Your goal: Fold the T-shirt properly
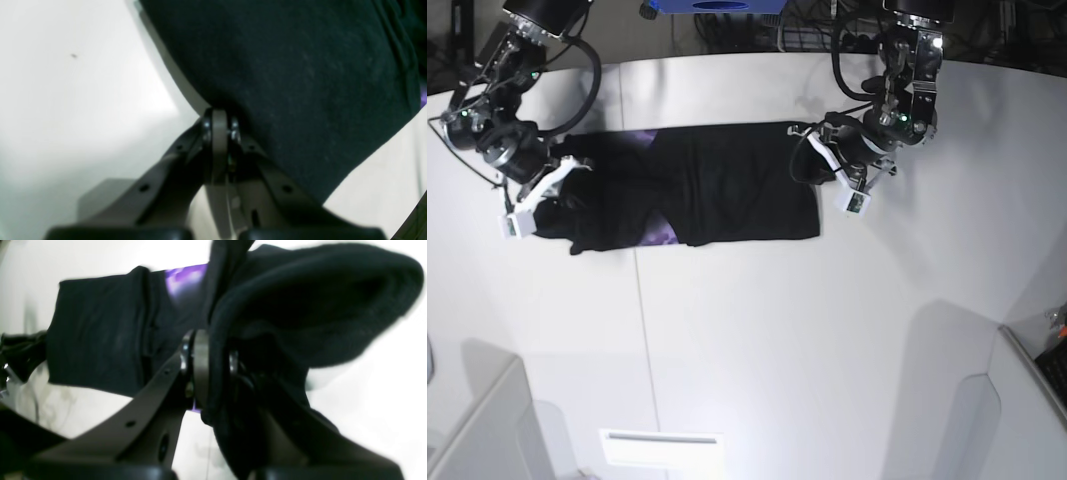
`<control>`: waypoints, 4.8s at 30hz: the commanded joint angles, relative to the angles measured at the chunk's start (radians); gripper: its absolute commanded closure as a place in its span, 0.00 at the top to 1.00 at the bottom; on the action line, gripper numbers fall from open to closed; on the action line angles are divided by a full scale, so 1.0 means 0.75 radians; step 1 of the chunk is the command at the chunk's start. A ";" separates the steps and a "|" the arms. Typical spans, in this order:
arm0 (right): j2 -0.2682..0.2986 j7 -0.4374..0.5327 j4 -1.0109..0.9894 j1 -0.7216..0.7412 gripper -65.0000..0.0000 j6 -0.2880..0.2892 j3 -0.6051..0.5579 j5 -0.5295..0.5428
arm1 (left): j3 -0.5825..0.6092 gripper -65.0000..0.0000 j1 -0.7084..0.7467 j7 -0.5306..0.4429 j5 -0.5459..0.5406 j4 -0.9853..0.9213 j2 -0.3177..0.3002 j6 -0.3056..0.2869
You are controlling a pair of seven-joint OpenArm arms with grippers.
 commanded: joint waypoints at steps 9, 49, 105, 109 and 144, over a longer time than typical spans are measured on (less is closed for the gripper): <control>-0.102 0.021 0.102 -0.031 0.00 -0.070 -0.116 0.037 | 0.007 0.00 0.004 0.047 0.021 0.006 0.012 0.005; -0.194 0.248 0.123 -0.062 0.00 -0.330 -0.681 0.040 | 0.070 0.00 -0.054 0.047 0.021 0.002 0.017 0.005; -0.198 0.359 -0.178 0.010 0.00 -0.354 -0.757 0.037 | -0.478 0.00 0.253 0.244 0.019 0.294 -0.057 -0.191; -0.198 0.357 -0.219 0.024 0.00 -0.354 -0.757 0.040 | -0.484 0.00 0.253 0.244 0.019 0.292 -0.057 -0.191; -0.188 0.342 -0.250 0.147 0.32 -0.616 -1.145 0.031 | -0.707 0.00 0.261 0.246 0.021 0.302 -0.061 -0.216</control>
